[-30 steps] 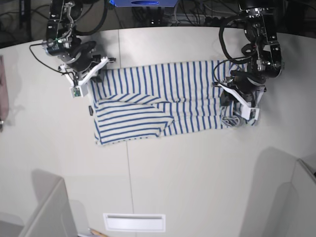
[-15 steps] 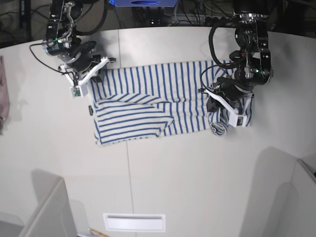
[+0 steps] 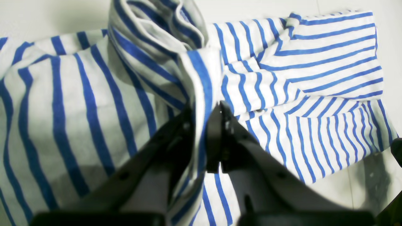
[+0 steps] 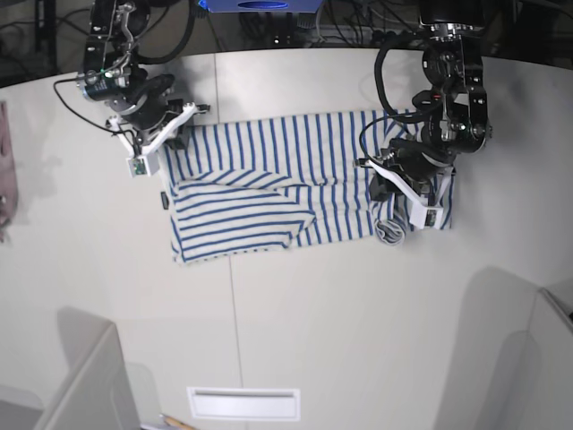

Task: Fold the T-shirt properly
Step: 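Grasp the strip end with the left gripper and fold it toward the right gripper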

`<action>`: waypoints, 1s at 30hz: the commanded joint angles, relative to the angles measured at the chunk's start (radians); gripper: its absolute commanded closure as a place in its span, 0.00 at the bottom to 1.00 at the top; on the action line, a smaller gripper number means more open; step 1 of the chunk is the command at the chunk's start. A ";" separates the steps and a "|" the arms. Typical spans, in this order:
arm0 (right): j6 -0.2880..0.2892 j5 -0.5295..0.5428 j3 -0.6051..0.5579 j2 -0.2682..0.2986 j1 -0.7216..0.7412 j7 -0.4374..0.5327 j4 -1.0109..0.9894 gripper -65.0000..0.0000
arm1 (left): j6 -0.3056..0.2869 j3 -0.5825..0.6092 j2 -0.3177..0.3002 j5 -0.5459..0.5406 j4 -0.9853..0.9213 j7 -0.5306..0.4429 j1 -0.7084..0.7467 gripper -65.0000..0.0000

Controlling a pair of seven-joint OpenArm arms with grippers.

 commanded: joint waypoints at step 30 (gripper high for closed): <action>0.004 0.006 0.003 0.005 -0.003 0.017 0.020 1.00 | 0.036 0.052 -0.005 -0.010 -0.042 -0.019 -0.020 0.79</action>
